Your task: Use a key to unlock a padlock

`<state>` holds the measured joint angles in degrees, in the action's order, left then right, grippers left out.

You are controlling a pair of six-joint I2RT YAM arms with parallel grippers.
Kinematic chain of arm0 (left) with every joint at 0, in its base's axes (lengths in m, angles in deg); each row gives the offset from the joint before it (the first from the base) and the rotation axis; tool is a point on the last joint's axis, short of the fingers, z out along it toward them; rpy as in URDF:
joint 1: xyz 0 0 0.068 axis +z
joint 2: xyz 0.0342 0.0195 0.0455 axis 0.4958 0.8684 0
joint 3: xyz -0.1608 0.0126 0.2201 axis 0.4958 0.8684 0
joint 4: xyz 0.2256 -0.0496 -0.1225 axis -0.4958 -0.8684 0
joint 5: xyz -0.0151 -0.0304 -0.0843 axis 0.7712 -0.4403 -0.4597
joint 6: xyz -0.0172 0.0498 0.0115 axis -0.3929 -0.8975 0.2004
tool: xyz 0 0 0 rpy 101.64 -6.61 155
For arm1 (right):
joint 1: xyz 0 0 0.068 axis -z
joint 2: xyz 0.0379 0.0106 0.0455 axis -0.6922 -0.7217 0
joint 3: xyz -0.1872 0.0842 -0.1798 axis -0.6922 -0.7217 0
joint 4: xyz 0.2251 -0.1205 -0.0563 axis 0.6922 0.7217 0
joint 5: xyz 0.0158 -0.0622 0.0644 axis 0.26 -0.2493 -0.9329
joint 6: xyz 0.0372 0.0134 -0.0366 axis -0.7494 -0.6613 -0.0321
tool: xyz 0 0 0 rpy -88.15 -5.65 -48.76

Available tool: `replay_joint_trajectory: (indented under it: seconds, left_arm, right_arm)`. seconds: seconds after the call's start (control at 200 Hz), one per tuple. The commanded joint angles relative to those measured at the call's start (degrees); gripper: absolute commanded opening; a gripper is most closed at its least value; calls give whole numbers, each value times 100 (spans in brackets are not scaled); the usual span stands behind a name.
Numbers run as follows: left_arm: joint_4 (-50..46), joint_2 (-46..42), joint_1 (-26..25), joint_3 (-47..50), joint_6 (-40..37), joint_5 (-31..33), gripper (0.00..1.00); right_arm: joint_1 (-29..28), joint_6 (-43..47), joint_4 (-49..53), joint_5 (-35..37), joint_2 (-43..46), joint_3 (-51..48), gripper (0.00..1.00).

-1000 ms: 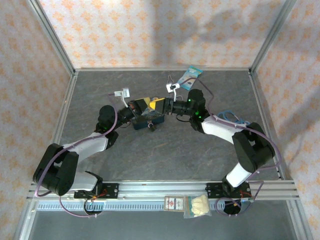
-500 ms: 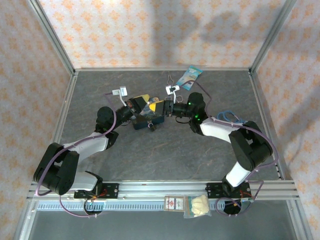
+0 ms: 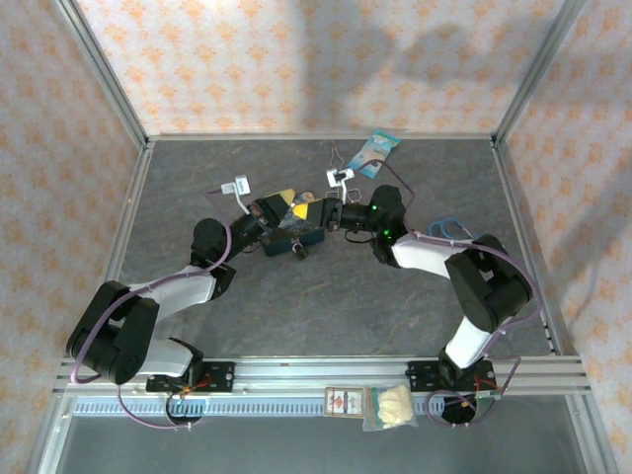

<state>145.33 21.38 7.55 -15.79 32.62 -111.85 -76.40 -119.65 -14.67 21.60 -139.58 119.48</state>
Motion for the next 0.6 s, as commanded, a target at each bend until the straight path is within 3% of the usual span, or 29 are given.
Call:
replay_joint_trajectory:
  seconds: [0.0, 0.09, 0.125, 0.19, 0.255, 0.375, 0.48, 0.591]
  left_arm:
    - [428, 16, -127, 79, 76, -5, 0]
    - [435, -20, -131, 146, 116, 88, 0]
    - [362, -69, -130, 195, 91, 160, 14]
    - [-28, -278, -125, 286, -72, 383, 49]
    - [-780, -628, -112, 375, -345, 804, 66]
    - [-2533, -1317, -96, 555, -626, 2000, 68]
    - [-2817, -1675, -138, 1007, -314, 2342, 65]
    - [-3026, -1816, -316, 1341, -15, 2439, 63]
  right_arm:
    - [-27, -211, -733, 54, 22, -93, 0]
    - [-27, -95, -586, 134, 105, -137, 0]
    - [-27, 57, -325, 158, 158, -132, 0]
    - [-21, 426, 296, 205, 261, -114, 0]
    - [-15, 874, 1060, 298, 399, -112, 0]
    - [59, 1658, 2487, 768, 688, -178, 0]
    - [157, 2062, 3402, 1190, 855, -272, 0]
    - [239, 2179, 3642, 1341, 1040, -525, 0]
